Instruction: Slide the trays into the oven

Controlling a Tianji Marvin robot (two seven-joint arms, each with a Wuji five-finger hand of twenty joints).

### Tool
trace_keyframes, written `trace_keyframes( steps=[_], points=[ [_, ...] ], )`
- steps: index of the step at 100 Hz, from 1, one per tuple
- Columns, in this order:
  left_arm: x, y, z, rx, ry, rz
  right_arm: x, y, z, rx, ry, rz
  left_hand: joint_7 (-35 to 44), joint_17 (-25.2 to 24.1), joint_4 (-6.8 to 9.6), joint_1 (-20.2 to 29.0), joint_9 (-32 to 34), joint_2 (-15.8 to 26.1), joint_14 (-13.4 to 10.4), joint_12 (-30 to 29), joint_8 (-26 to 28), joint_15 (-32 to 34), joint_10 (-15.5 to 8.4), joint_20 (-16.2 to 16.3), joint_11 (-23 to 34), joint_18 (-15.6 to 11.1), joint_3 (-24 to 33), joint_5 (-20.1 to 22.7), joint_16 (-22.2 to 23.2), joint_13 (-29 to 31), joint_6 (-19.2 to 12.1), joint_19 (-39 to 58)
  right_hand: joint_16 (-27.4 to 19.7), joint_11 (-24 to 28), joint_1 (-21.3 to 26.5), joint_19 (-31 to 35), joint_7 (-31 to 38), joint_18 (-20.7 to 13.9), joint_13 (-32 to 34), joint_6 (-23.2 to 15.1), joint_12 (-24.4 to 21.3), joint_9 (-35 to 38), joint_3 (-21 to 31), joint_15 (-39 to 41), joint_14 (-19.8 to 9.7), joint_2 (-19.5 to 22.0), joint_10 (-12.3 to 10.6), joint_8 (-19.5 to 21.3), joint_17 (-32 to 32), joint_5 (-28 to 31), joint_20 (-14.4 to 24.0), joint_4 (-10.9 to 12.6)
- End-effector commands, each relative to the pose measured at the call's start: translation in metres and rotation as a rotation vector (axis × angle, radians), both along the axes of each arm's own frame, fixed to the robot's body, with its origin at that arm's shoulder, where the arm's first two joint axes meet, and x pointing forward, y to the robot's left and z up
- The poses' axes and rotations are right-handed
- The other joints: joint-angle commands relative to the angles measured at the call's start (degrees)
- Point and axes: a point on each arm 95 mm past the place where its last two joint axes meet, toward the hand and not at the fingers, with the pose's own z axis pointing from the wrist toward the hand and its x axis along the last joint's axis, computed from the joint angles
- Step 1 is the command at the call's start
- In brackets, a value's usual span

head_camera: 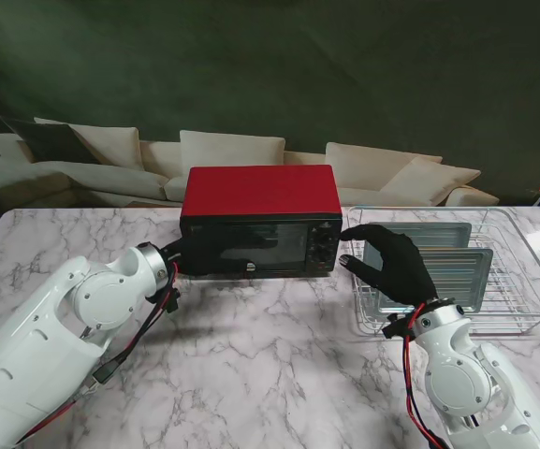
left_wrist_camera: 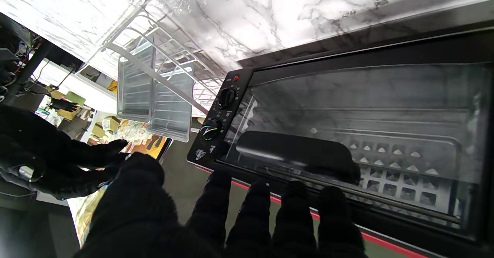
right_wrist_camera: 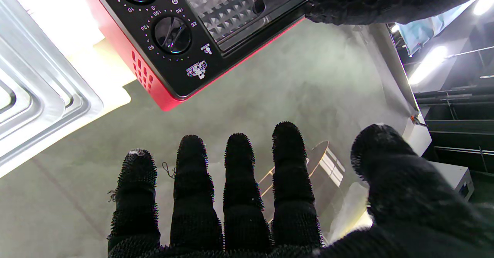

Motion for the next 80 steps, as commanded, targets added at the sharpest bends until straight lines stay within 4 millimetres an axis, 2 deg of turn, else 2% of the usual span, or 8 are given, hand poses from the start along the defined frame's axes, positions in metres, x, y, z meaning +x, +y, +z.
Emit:
trace_keyframes(
  steps=[1, 16, 34, 44, 51, 55, 69, 80],
  points=[
    [0.002, 0.001, -0.005, 0.013, 0.016, 0.004, 0.0, 0.0, -0.002, 0.0, 0.01, -0.006, 0.2, -0.9, -1.6, -0.2, -1.2, 1.5, -2.2, -1.2, 0.6, -1.5, -1.6, -0.1, -1.1, -1.1, -1.4, 0.7, -1.0, -1.4, -1.2, -2.3, 0.8, 0.0, -0.5, 0.5, -0.5, -0.2, 0.8, -0.1, 0.3, 0.1, -1.2, 0.7, -1.4, 2.5, 0.2, -0.5, -0.6, -1.1, -0.4, -0.4],
    [0.004, 0.001, -0.011, 0.021, 0.048, 0.012, 0.0, 0.0, -0.002, -0.001, 0.01, -0.006, 0.1, -0.2, -1.6, -0.3, -0.9, 1.4, -2.7, -1.9, 0.5, -1.5, -1.6, -0.1, -0.7, -1.1, -1.4, 0.6, -1.5, -0.8, -1.1, -2.4, 0.8, 0.0, -0.5, 0.5, -0.5, -0.2, 0.8, 0.0, 0.3, 0.0, -1.3, 0.7, -1.6, 2.5, 0.1, -0.5, -0.6, -1.1, -0.3, -0.4],
    [0.005, 0.0, -0.019, 0.035, 0.081, 0.017, 0.001, 0.0, -0.002, 0.0, 0.009, -0.007, -0.1, -0.1, -1.61, -0.4, -1.0, 1.4, -2.0, -2.4, 0.3, -1.5, -0.9, 0.0, -0.4, -1.2, -1.4, 0.6, -2.0, -0.8, -1.2, -2.6, 0.8, 0.0, -0.5, 0.5, -0.4, -0.2, 0.8, 0.0, 0.3, 0.0, -1.3, 0.7, -1.5, 2.5, 0.2, -0.5, -0.6, -1.1, -0.3, -0.4],
    [0.004, -0.001, -0.021, 0.038, 0.105, 0.02, 0.0, -0.001, -0.002, 0.002, 0.009, -0.007, -0.2, 0.6, -1.57, -0.4, -0.2, 1.6, 1.1, -2.2, 0.2, 0.2, 0.9, 0.6, 0.4, -0.6, -1.3, 0.2, -0.9, 0.1, -0.9, -1.8, 0.8, 0.0, -0.5, 0.5, -0.4, -0.3, 0.8, 0.0, 0.3, 0.0, -1.3, 0.7, -1.5, 2.5, 0.1, -0.5, -0.6, -1.1, -0.3, -0.4],
    [0.001, -0.001, -0.022, 0.045, 0.115, 0.018, 0.0, -0.001, -0.002, 0.002, 0.007, -0.007, -0.1, 1.5, -1.56, -0.4, 1.7, 1.6, 2.3, -1.6, 0.2, 1.3, 1.7, 1.1, 1.2, -0.1, -1.3, 0.3, -0.1, 1.8, -0.8, -0.9, 0.9, 0.1, -0.5, 0.5, -0.4, -0.2, 0.8, 0.0, 0.3, 0.1, -1.3, 0.7, -1.4, 2.5, 0.2, -0.5, -0.6, -1.2, -0.3, -0.4],
    [0.0, -0.001, -0.023, 0.05, 0.122, 0.017, 0.0, -0.001, -0.002, 0.002, 0.006, -0.007, 0.0, 1.7, -1.57, -0.2, 3.7, 1.5, 3.6, -0.3, 0.2, 2.8, 2.4, 2.0, 1.8, 0.6, -1.4, 0.6, 1.8, 3.3, -0.6, 0.9, 0.8, 0.1, -0.5, 0.5, -0.5, -0.2, 0.8, 0.0, 0.3, 0.0, -1.3, 0.7, -1.4, 2.5, 0.1, -0.5, -0.6, -1.3, -0.3, -0.4],
    [-0.008, 0.0, -0.025, 0.066, 0.151, 0.02, 0.0, -0.002, -0.002, 0.003, 0.004, -0.009, 0.7, 2.9, -1.55, 0.1, 9.1, 1.3, 5.4, 2.6, 0.4, 5.4, 3.2, 3.4, 3.4, 1.7, -1.3, 2.3, 5.5, 7.2, 0.0, 5.5, 0.8, 0.0, -0.6, 0.6, -0.4, -0.2, 0.7, 0.0, 0.3, -0.1, -1.3, 0.7, -1.4, 2.5, 0.1, -0.5, -0.6, -1.2, -0.3, -0.4],
    [-0.015, 0.002, -0.029, 0.086, 0.184, 0.022, 0.0, -0.002, -0.002, 0.004, 0.003, -0.011, 0.9, 2.7, -1.53, 0.4, 10.8, 1.4, 6.1, 3.8, 0.4, 6.1, 3.5, 3.8, 3.4, 2.2, -1.3, 3.0, 7.1, 8.1, 0.3, 8.9, 0.8, 0.1, -0.5, 0.5, -0.4, -0.3, 0.7, 0.1, 0.3, -0.1, -1.3, 0.7, -1.5, 2.5, 0.1, -0.5, -0.6, -1.3, -0.3, -0.4]
  ],
)
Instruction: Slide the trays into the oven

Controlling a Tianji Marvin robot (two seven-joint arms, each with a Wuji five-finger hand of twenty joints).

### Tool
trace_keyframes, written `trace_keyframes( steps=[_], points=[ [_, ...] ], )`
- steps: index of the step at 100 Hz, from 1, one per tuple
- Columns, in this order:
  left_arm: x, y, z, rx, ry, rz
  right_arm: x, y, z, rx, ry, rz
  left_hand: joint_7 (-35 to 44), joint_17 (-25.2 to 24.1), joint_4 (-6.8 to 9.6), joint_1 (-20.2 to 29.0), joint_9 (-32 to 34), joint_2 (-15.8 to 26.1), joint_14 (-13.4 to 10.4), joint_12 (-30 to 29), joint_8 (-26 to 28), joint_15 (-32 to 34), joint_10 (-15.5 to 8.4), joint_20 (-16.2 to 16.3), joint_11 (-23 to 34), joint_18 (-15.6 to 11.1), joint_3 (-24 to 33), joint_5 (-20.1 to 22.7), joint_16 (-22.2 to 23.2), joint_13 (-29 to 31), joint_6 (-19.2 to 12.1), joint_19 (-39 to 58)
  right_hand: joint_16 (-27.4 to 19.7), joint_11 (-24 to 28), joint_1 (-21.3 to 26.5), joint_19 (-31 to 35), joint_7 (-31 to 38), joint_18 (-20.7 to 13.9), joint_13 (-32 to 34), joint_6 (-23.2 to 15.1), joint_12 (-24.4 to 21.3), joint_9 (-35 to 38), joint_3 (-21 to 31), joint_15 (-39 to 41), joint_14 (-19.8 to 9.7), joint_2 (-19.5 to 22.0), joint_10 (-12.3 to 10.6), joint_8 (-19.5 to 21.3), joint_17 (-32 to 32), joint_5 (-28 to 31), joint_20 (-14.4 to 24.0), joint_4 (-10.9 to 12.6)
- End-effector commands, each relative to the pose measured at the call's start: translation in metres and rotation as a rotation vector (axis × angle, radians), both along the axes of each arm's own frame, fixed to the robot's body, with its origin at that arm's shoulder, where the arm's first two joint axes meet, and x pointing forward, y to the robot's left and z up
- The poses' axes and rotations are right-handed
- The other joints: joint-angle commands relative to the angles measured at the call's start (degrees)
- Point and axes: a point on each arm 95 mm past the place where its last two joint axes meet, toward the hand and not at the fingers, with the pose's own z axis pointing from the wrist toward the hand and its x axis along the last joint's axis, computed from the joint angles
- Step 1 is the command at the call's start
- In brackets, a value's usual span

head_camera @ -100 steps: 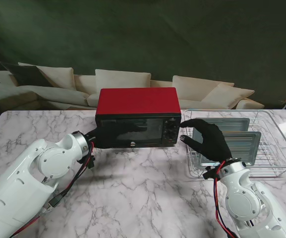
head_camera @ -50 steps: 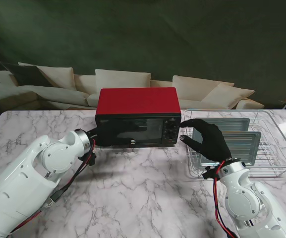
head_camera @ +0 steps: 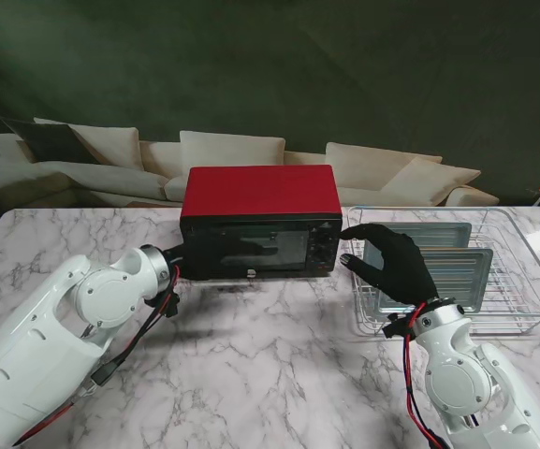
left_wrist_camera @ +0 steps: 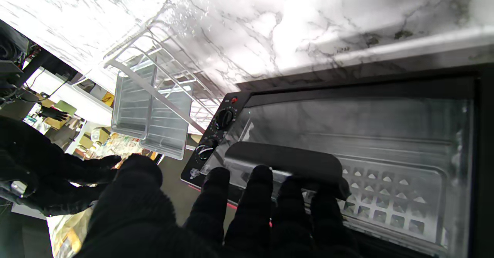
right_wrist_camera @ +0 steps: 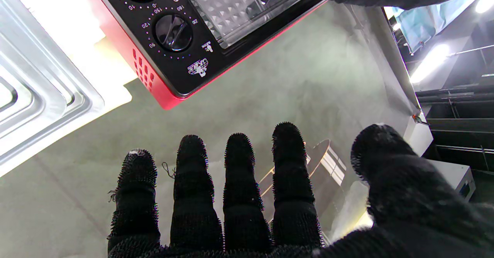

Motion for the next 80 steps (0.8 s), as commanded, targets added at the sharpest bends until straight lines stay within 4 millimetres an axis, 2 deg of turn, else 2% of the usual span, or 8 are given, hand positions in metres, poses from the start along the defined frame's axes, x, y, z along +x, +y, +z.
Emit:
trace_keyframes(
  steps=[1, 57, 80],
  points=[
    [-0.011, 0.005, -0.028, 0.05, 0.09, 0.002, 0.0, -0.001, -0.002, 0.001, 0.004, -0.006, 0.2, 3.8, -1.53, 0.4, 2.1, 1.4, 7.7, 1.2, 0.4, 7.5, 1.1, 3.3, 0.6, 5.6, -1.4, 1.5, 4.4, 6.8, 0.4, 9.8, 0.9, 0.1, -0.5, 0.5, -0.4, -0.3, 0.8, 0.1, 0.3, -0.1, -1.3, 0.8, -1.5, 2.5, 0.1, -0.5, -0.6, -1.1, -0.3, -0.4],
    [-0.058, 0.009, -0.072, 0.145, 0.23, -0.014, 0.0, -0.001, -0.002, 0.001, -0.001, -0.009, 0.3, 2.9, -1.4, 1.3, 2.0, 1.8, 7.7, 1.7, 0.4, 7.0, 0.6, 2.3, -0.2, 5.8, -1.2, 1.5, 4.6, 6.3, 0.4, 11.0, 0.8, 0.2, -0.6, 0.6, -0.3, -0.3, 0.7, 0.1, 0.4, -0.4, -1.2, 0.8, -1.6, 2.6, 0.2, -0.5, -0.6, -1.2, -0.3, -0.4],
    [-0.075, 0.007, -0.083, 0.158, 0.28, -0.018, 0.0, 0.0, -0.002, 0.0, -0.001, -0.009, 0.4, 2.8, -1.34, 1.8, 1.7, 1.8, 7.8, 1.7, 0.5, 6.8, 0.5, 2.0, -0.2, 6.0, -1.2, 1.8, 4.4, 6.2, 0.5, 10.9, 0.8, 0.2, -0.6, 0.7, -0.3, -0.3, 0.7, 0.1, 0.4, -0.4, -1.2, 0.9, -1.5, 2.6, 0.1, -0.6, -0.6, -1.2, -0.3, -0.4]
  ],
)
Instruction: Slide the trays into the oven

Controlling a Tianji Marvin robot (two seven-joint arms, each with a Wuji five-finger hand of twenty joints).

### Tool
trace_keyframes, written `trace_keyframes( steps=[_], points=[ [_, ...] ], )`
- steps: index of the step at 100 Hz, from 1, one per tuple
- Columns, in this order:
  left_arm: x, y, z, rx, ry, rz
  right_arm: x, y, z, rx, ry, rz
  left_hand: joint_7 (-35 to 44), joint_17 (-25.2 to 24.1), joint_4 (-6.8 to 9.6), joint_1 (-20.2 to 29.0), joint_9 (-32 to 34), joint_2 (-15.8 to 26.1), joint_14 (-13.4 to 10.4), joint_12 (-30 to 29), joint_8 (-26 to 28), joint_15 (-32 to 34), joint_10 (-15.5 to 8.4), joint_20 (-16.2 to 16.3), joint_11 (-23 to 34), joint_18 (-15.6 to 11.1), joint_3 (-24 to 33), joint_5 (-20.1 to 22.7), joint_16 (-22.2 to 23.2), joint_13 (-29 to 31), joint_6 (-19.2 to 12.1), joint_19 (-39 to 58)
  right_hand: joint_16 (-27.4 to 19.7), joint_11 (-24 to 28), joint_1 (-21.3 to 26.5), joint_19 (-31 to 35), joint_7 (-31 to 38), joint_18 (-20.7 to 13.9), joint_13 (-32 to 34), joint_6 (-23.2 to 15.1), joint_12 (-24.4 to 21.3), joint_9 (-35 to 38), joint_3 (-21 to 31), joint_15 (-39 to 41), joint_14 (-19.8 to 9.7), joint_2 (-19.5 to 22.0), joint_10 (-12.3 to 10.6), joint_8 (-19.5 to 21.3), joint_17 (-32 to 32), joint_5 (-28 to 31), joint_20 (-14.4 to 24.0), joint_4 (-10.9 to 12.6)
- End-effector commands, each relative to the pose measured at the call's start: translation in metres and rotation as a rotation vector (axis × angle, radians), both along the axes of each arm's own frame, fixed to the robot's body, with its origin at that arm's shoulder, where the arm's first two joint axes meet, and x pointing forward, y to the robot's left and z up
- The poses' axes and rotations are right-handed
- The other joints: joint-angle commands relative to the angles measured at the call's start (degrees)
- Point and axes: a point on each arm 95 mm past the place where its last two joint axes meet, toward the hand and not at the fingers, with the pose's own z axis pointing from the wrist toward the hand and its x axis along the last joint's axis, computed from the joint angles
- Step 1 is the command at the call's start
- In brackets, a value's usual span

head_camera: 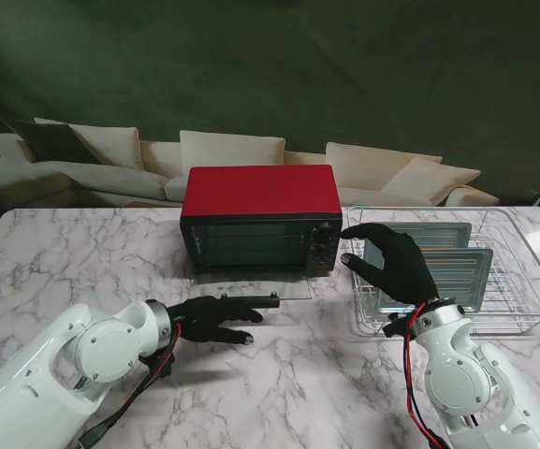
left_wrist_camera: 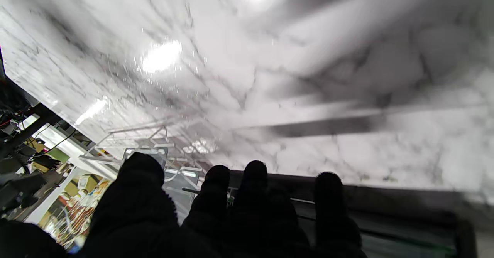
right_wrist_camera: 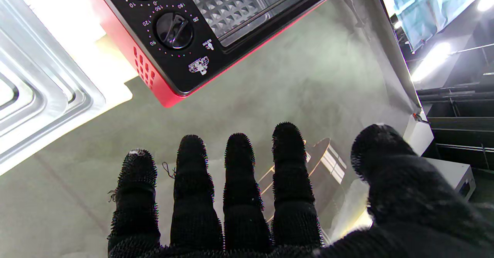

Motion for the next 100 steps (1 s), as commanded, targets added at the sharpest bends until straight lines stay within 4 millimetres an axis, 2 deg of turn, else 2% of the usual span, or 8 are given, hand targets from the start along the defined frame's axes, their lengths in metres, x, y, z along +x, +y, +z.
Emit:
trace_keyframes(
  steps=[1, 18, 37, 48, 64, 74, 85, 100],
  points=[
    [-0.009, 0.011, -0.029, 0.049, 0.087, 0.026, 0.0, 0.0, -0.002, -0.001, 0.005, -0.004, 0.3, -1.0, -1.34, 0.9, -0.2, 1.8, 15.4, 0.9, 0.5, 11.0, 3.5, 0.7, -0.2, 2.0, -1.2, 1.1, 25.3, 4.0, 0.4, -1.3, 0.8, 0.2, -0.6, 0.6, -0.3, -0.3, 0.7, 0.1, 0.4, -0.4, -1.2, 0.8, -1.5, 2.6, 0.1, -0.6, -0.6, -1.2, -0.3, -0.4],
    [-0.014, 0.01, -0.026, 0.038, 0.078, 0.016, 0.0, 0.0, -0.002, -0.002, 0.006, -0.003, 0.4, -0.8, -1.31, 1.1, 0.2, 1.7, 15.6, 1.0, 0.5, 11.2, 3.5, 0.6, 0.0, 2.2, -1.2, 1.4, 25.3, 4.3, 0.4, -1.2, 0.8, 0.2, -0.6, 0.7, -0.3, -0.3, 0.7, 0.1, 0.4, -0.4, -1.2, 0.8, -1.5, 2.6, 0.1, -0.6, -0.6, -1.2, -0.3, -0.4],
    [-0.017, 0.008, -0.011, 0.012, 0.033, -0.025, 0.0, 0.0, -0.002, -0.003, 0.004, -0.004, 0.4, -0.6, -1.3, 1.2, 0.5, 1.7, 15.7, 1.0, 0.5, 11.4, 3.4, 0.7, 0.2, 2.5, -1.2, 1.3, 25.4, 4.8, 0.4, -0.8, 0.8, 0.2, -0.6, 0.7, -0.3, -0.3, 0.7, 0.1, 0.4, -0.3, -1.2, 0.8, -1.5, 2.6, 0.2, -0.6, -0.6, -1.2, -0.3, -0.4],
    [-0.018, 0.007, 0.005, -0.01, -0.026, -0.056, 0.0, -0.001, -0.002, -0.002, 0.003, -0.005, 0.3, -0.5, -1.3, 1.3, 0.5, 1.8, 15.6, 1.0, 0.5, 11.4, 3.3, 0.7, 0.3, 2.9, -1.2, 1.1, 25.3, 5.1, 0.3, -0.6, 0.8, 0.2, -0.6, 0.7, -0.3, -0.3, 0.7, 0.2, 0.4, -0.3, -1.2, 0.8, -1.6, 2.6, 0.1, -0.6, -0.6, -1.2, -0.3, -0.4],
    [-0.013, 0.012, 0.036, -0.056, -0.192, -0.056, 0.0, -0.001, -0.002, -0.003, 0.003, -0.006, 0.1, -0.9, -1.33, 1.0, 0.7, 2.0, 15.0, 1.0, 0.4, 11.2, 2.8, 0.5, 0.5, 5.8, -1.2, 0.5, 25.1, 5.7, 0.2, -0.9, 0.8, 0.2, -0.5, 0.7, -0.3, -0.2, 0.6, 0.1, 0.4, -0.3, -1.2, 0.8, -1.5, 2.6, 0.2, -0.6, -0.6, -1.2, -0.3, -0.4],
    [-0.005, 0.018, 0.053, -0.099, -0.288, -0.027, 0.0, 0.0, -0.003, -0.006, 0.007, -0.006, 0.4, -1.1, -1.33, 0.9, 0.3, 2.0, 14.7, 0.9, 0.5, 10.9, 2.6, 0.6, 0.5, 6.4, -1.2, 1.2, 24.9, 5.7, 0.0, -1.1, 0.8, 0.2, -0.5, 0.7, -0.3, -0.3, 0.7, 0.1, 0.4, -0.4, -1.2, 0.8, -1.6, 2.6, 0.1, -0.6, -0.6, -1.2, -0.3, -0.4],
    [0.004, 0.025, 0.064, -0.162, -0.418, 0.039, 0.001, 0.001, -0.003, -0.008, 0.011, -0.007, 0.2, -1.5, -1.3, 0.7, -4.2, 2.2, 14.4, 0.5, 0.6, 10.4, 2.2, 0.6, -0.8, 6.2, -1.2, 0.4, 24.8, 4.7, -0.2, -1.5, 0.8, 0.2, -0.5, 0.7, -0.3, -0.3, 0.7, 0.2, 0.4, -0.3, -1.2, 0.8, -1.5, 2.6, 0.1, -0.6, -0.6, -1.2, -0.3, -0.4],
    [0.011, 0.039, 0.057, -0.223, -0.508, 0.154, 0.001, 0.001, -0.004, -0.01, 0.016, -0.015, 0.9, -2.3, -1.28, 0.9, -10.8, 2.3, 13.7, -0.7, 1.1, 9.5, 1.3, 0.4, -2.9, 5.9, -1.2, 1.0, 24.4, 2.4, 0.1, -2.7, 0.7, 0.0, -0.4, 0.7, -0.3, -0.4, 0.1, 0.1, 0.3, -0.9, -1.2, 0.6, -1.7, 2.4, 0.2, -0.6, -0.7, -1.2, -0.3, -0.4]
  ],
)
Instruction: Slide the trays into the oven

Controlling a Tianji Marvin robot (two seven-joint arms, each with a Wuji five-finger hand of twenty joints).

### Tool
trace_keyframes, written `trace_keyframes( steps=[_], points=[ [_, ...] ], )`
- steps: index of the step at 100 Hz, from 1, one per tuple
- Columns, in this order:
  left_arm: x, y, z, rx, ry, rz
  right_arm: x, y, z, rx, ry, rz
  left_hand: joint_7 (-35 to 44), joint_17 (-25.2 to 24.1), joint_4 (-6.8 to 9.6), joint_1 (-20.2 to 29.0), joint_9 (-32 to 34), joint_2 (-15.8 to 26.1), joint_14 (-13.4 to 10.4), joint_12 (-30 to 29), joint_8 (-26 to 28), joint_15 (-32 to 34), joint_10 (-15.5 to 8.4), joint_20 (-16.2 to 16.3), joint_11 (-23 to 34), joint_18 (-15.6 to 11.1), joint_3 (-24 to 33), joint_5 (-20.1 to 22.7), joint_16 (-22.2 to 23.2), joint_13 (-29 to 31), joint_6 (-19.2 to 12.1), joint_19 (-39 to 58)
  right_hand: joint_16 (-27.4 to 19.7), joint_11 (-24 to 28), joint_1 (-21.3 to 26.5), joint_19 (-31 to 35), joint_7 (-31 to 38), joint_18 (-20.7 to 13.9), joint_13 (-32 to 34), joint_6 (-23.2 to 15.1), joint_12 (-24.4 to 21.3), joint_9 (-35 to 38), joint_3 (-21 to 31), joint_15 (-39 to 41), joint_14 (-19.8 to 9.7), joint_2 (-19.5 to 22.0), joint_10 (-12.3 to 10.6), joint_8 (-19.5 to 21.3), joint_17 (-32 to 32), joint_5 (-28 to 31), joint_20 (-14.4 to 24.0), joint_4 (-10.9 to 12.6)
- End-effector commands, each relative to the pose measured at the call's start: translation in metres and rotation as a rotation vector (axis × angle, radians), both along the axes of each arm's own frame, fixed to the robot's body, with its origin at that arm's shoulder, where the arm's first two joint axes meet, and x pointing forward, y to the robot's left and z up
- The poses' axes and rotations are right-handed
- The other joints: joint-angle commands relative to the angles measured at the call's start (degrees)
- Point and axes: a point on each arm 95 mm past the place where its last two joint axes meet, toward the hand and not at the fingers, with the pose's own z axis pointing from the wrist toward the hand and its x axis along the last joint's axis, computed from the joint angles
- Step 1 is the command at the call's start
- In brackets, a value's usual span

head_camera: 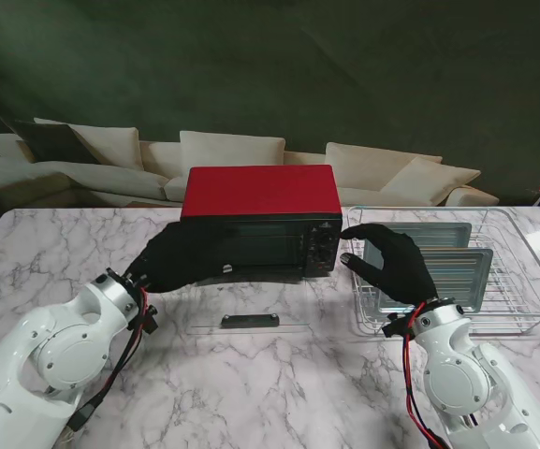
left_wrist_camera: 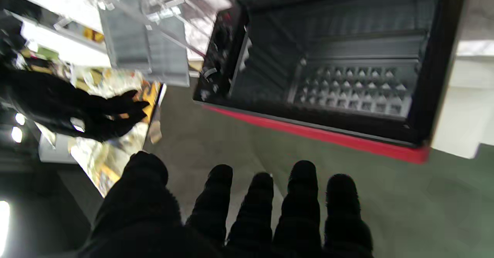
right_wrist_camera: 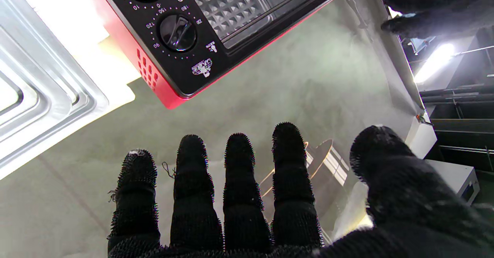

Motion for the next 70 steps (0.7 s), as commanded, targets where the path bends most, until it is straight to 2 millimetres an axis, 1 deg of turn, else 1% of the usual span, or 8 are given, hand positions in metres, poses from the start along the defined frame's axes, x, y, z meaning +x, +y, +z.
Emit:
trace_keyframes(
  steps=[1, 8, 23, 33, 37, 45, 52, 70],
  points=[
    [0.002, 0.006, -0.015, -0.013, 0.06, 0.031, 0.0, 0.0, -0.003, -0.005, 0.009, -0.011, 0.7, -1.1, -1.27, 0.3, -4.4, 2.3, -0.9, -1.1, 1.0, -0.8, -1.3, 0.3, -1.6, 0.8, -1.2, 1.0, -0.2, -1.9, -0.2, -1.7, 0.7, -0.1, -0.4, 0.6, -0.3, -0.5, -0.1, 0.1, 0.3, -1.1, -1.1, 0.3, -1.7, 1.7, 0.3, -0.6, -0.8, -1.2, -0.4, -0.4],
    [0.005, 0.012, -0.022, -0.015, 0.025, 0.073, 0.001, 0.0, -0.004, -0.016, 0.006, -0.021, 0.8, -1.0, -1.26, 0.4, -7.0, 2.6, -1.1, -1.7, 1.2, -0.8, -1.6, 0.5, -2.3, 0.9, -1.2, 0.6, -0.2, -2.6, 0.1, -1.8, 0.5, -0.5, -0.5, 0.6, -0.4, -0.7, -1.2, 0.0, 0.2, -2.9, -1.1, -0.1, -2.1, 1.3, 0.2, -0.6, -1.1, -1.5, -0.4, -0.4],
    [0.008, 0.022, -0.031, -0.013, 0.021, 0.108, 0.004, 0.0, -0.005, -0.052, 0.008, -0.033, 1.2, -1.2, -1.21, 0.5, -6.4, 2.6, -0.9, -2.0, 1.7, -0.4, -1.6, 1.0, -1.6, 1.4, -1.1, 0.9, 0.0, -2.4, 0.1, -1.8, 0.1, -0.6, -0.9, 0.2, -0.8, -1.4, -4.1, -0.3, 0.2, -6.1, -0.9, -1.1, -2.8, 0.3, 0.0, -0.7, -2.3, -2.8, -0.4, -0.4],
    [0.009, 0.025, -0.034, -0.012, 0.034, 0.11, 0.007, -0.001, -0.007, -0.097, 0.018, -0.047, 1.3, -0.9, -1.2, 0.4, -5.6, 2.6, -0.9, -2.0, 2.0, -0.1, -1.5, 1.4, -1.1, 1.6, -1.2, 1.3, 0.2, -2.0, 0.1, -1.6, -0.2, -0.9, -1.6, -0.3, -1.6, -2.1, -6.2, -0.2, 0.2, -9.5, -0.8, -1.7, -3.4, -1.0, -0.3, -0.8, -3.3, -6.2, -0.5, -0.5],
    [0.009, 0.026, -0.035, -0.009, 0.035, 0.11, 0.008, -0.004, -0.008, -0.134, 0.028, -0.052, 1.3, -0.9, -1.2, 0.4, -5.5, 2.6, -0.9, -2.0, 2.0, -0.1, -1.6, 1.5, -1.0, 1.8, -1.2, 1.3, 0.2, -1.9, 0.1, -1.6, -0.4, -0.4, -2.2, -1.0, -2.0, -2.5, -7.3, 0.0, 0.2, -11.3, -0.4, -1.9, -3.5, -1.8, -0.5, -0.8, -3.8, -9.1, -0.5, -0.5],
    [0.009, 0.029, -0.036, -0.008, 0.043, 0.113, 0.012, -0.013, -0.007, -0.235, 0.045, -0.066, 1.3, -1.0, -1.18, 0.4, -5.1, 2.6, -0.7, -2.0, 2.1, -0.1, -1.4, 1.6, -0.8, 2.0, -1.2, 1.4, 0.2, -1.8, 0.1, -1.7, -0.6, -0.2, -3.0, -2.2, -3.8, -2.9, -8.5, 0.6, 0.2, -14.6, 0.0, -2.3, -3.9, -3.4, -0.8, -1.0, -4.7, -16.5, -0.4, -0.4],
    [0.009, 0.03, -0.037, -0.016, 0.046, 0.117, 0.016, -0.025, -0.004, -0.338, 0.048, -0.085, 1.3, -1.0, -1.19, 0.4, -4.8, 2.5, -0.6, -2.0, 2.2, -0.1, -1.4, 1.7, -0.6, 2.0, -1.2, 1.5, 0.2, -1.7, 0.1, -1.8, -0.6, 0.7, -5.0, -3.2, -4.9, -3.3, -9.6, 1.7, 0.4, -17.1, 0.1, -2.7, -4.4, -5.0, -0.8, -1.2, -5.2, -20.9, -0.1, -0.6],
    [0.008, 0.028, -0.03, -0.021, 0.035, 0.112, 0.028, -0.059, 0.008, -0.537, 0.036, -0.147, 1.2, -1.0, -1.18, 0.5, -4.1, 2.6, -0.5, -1.9, 2.2, -0.1, -1.3, 2.0, -0.4, 2.3, -1.2, 1.5, 0.2, -1.5, 0.0, -1.9, -1.2, 0.4, -9.8, -5.4, -4.5, -4.2, -12.4, 3.0, -0.3, -21.7, -0.8, -4.3, -5.2, -8.1, -0.3, -0.7, -6.5, -17.9, 0.3, -1.8]
  ],
)
